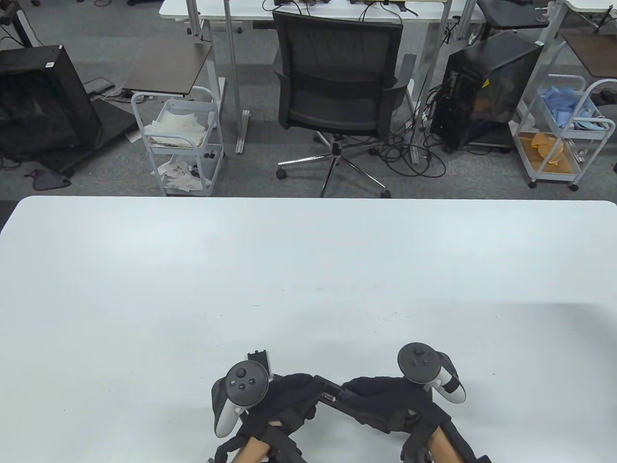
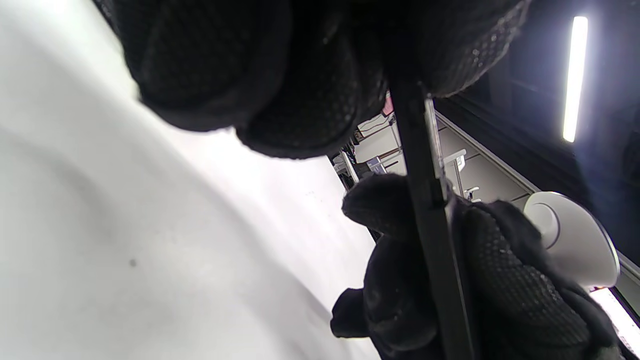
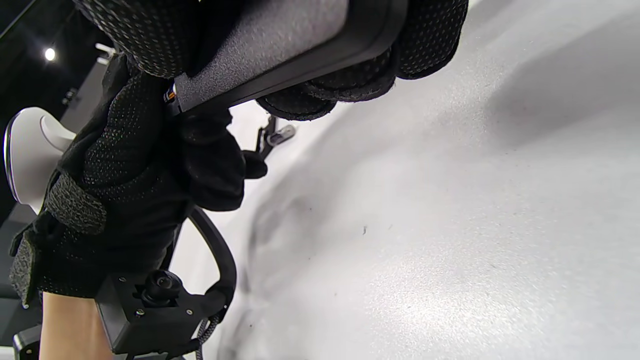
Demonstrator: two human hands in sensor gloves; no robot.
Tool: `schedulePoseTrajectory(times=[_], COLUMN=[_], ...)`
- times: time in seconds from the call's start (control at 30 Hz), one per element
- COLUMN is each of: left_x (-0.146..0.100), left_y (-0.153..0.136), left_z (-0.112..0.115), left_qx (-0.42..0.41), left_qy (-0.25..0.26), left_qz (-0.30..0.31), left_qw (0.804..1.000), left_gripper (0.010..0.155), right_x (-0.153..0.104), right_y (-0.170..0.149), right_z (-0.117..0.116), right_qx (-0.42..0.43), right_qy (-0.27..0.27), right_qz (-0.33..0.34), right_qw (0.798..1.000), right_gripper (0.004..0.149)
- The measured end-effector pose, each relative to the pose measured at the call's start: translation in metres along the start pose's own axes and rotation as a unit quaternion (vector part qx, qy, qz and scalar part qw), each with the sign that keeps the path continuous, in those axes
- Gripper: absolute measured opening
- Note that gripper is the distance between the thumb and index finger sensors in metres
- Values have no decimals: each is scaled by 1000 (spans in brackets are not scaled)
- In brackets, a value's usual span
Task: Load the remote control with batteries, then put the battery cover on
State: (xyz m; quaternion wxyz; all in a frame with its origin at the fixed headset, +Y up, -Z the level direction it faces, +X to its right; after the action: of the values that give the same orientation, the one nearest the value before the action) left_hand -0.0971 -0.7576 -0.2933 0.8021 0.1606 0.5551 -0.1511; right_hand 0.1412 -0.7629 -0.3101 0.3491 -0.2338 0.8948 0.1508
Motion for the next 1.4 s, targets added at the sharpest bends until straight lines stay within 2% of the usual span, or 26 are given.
schedulePoseTrajectory(times=[0.33,0.6,0.87,1.07,1.23,1.4], left_x=[-5,-9,-14,-14,-8,1], left_y=[18,23,23,27,22,17], left_z=[-9,-16,-30,-32,-24,-9], left_qx=[55,73,129,267,343,451], left_qy=[4,16,55,63,23,-5], left_qz=[66,75,63,43,10,-25], left_qw=[996,994,988,961,939,892], left_gripper=[51,52,49,47,48,52], right_x=[-5,-6,-7,-7,-7,-6], right_y=[6,5,3,2,1,1], right_z=[3,4,8,8,8,7], right_qx=[14,19,25,19,18,13], right_qy=[-7,-12,-22,-22,-23,-23], right_qz=[20,24,23,17,13,9], right_qw=[1000,999,999,999,999,1000], right_gripper=[56,56,56,56,56,56])
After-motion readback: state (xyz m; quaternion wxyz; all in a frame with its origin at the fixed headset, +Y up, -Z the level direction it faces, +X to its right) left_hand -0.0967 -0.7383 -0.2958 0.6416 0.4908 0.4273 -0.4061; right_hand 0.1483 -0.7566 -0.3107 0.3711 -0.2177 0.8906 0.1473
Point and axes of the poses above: the tracker on the back of each hand, its own y axis roughly to the thumb side, its own x axis roughly from the wrist to the fingertips, z = x × y, the point moved 3 cm from there along x, roughly from the wrist to the fingertips, and after that the axes turned 2 degrees about -x, right-handed, at the moved point
